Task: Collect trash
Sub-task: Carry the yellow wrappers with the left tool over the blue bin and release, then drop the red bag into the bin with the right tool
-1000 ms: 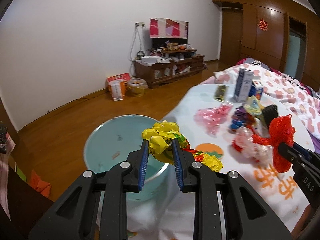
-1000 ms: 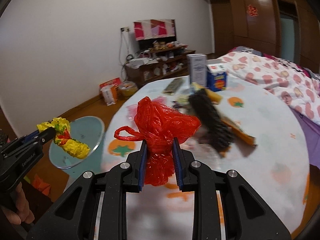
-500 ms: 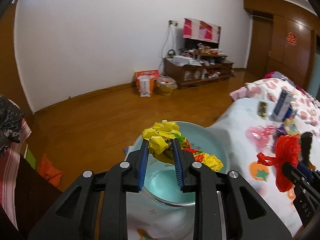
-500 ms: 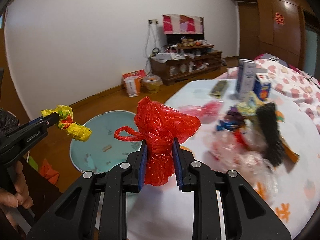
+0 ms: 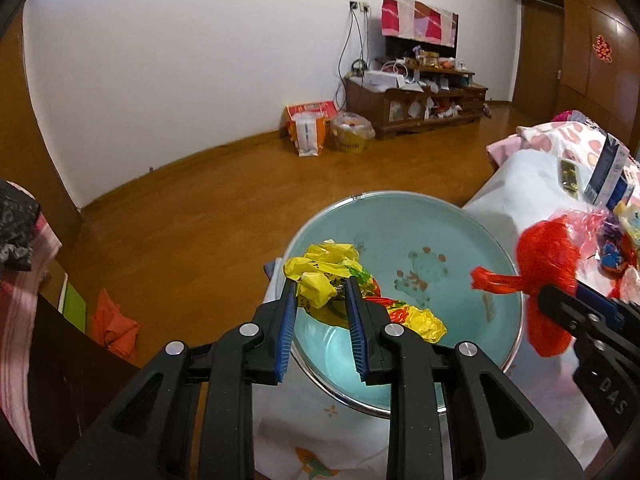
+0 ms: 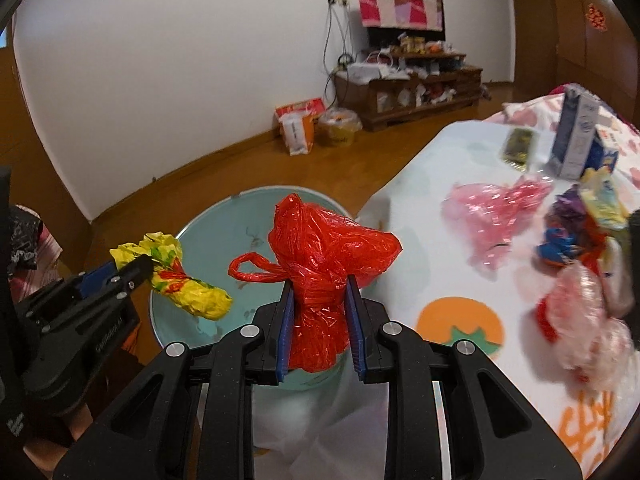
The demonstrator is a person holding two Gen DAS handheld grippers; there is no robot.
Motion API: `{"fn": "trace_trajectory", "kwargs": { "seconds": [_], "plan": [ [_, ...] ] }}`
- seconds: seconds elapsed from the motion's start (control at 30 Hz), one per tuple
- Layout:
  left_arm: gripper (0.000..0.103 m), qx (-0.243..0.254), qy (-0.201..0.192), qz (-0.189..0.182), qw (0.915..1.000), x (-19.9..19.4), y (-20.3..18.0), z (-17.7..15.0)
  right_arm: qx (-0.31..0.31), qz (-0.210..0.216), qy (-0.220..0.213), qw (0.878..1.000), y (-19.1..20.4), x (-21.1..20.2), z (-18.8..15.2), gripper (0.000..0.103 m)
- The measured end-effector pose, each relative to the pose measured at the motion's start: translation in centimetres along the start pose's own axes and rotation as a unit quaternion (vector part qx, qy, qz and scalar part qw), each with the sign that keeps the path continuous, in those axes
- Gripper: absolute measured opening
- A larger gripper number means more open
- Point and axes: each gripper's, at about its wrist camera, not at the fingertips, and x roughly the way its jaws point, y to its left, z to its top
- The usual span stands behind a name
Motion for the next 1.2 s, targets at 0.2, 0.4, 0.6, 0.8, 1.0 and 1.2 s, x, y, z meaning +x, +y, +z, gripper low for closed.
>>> {"fn": "trace_trajectory", "kwargs": {
  "seconds": [0.2,0.4,0.6,0.8,1.0,1.2],
  "plan": [
    [0.025,-0.001,0.016,-0.001,0.9999,1.7,0.2,-0.7,-0.002,0.010,0.026,1.000,0.7,2.4,0.3,0.028],
    [0.048,0.010,0.015,0.014,0.9997,2.1,-0.1,-0.9,0.000,0.017,0.035,0.999,0.4,3.1,0.5,0.047],
    [0.072,0.002,0.001,0.023,0.9997,1.1,-0.2,-0.7,0.009,0.015,0.023,1.000,0.0,1.8,0.8,0.062],
    [0.085,-0.010,-0.010,0.036,0.9993,-0.3,-0.1,-0.9,0.011,-0.010,-0.010,1.000,-0.9,-0.9,0.8,0.083],
    [0.092,-0.011,-0.012,-0.001,0.9999,-2.0,-2.0,-1.4,0.012,-0.074,-0.071,0.995,-2.8,-4.8,-0.3,0.095],
    [0.093,0.014,-0.010,-0.028,0.9995,-3.5,-5.0,-2.6,0.041,-0.113,-0.095,0.988,-6.0,-7.7,-1.1,0.098]
  ]
}}
